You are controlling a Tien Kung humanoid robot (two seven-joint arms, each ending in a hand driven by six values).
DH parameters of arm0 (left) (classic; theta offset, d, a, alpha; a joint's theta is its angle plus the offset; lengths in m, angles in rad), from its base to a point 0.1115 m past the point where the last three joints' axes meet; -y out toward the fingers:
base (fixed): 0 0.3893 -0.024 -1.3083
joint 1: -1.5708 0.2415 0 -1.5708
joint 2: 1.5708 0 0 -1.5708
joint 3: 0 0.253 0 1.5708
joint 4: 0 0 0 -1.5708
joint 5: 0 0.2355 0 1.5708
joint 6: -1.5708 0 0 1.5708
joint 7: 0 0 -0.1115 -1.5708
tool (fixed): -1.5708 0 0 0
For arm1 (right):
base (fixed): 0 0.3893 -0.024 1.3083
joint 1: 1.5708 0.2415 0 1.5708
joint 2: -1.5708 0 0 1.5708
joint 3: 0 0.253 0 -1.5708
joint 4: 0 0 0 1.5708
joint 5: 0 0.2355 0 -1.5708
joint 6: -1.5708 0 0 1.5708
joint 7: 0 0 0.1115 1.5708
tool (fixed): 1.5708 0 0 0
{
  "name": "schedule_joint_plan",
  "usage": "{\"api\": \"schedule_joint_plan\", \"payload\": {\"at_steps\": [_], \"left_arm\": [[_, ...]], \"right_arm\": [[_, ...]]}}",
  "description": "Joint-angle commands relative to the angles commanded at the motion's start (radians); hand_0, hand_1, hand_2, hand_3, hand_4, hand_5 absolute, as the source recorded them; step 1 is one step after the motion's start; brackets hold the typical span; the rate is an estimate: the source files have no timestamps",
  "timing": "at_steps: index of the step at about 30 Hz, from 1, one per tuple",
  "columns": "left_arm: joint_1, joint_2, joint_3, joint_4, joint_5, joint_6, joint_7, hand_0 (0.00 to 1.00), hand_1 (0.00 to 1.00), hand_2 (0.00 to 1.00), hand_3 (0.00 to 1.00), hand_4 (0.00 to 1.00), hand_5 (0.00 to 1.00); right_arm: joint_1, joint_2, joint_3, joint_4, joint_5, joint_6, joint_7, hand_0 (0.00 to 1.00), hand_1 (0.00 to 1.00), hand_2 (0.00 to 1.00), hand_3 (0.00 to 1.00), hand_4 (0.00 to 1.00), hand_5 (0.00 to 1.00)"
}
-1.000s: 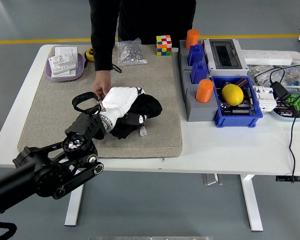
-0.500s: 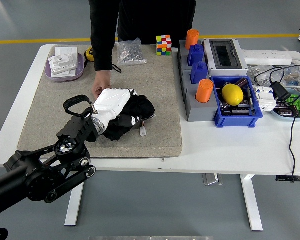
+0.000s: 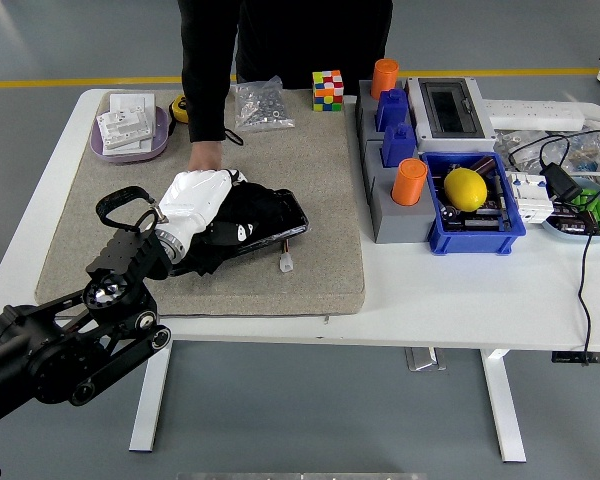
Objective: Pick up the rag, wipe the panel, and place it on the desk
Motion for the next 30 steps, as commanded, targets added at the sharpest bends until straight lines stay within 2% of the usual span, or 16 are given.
{"api": "schedule_joint_plan", "payload": {"at_steps": [18,30], "left_arm": [[0.048,0.056,-0.019,-0.041,0.021,0.009,0.000,0.239,0.113,0.471,0.358,0.119,0.002],[0.086,0.094,-0.056,-0.071,0.037,0.013,0.000,0.237,0.111,0.467,0.355,0.102,0.002]], "right_arm": [[-0.004,0.000,0.024,-0.010,-0.011,0.006,-0.006,0.695,0.458,0.642,0.619,0.998,0.701],[-0.005,0.001,0.030,-0.012,-0.013,0.009,-0.005,0.694,0.458,0.641,0.620,0.998,0.700]]}}
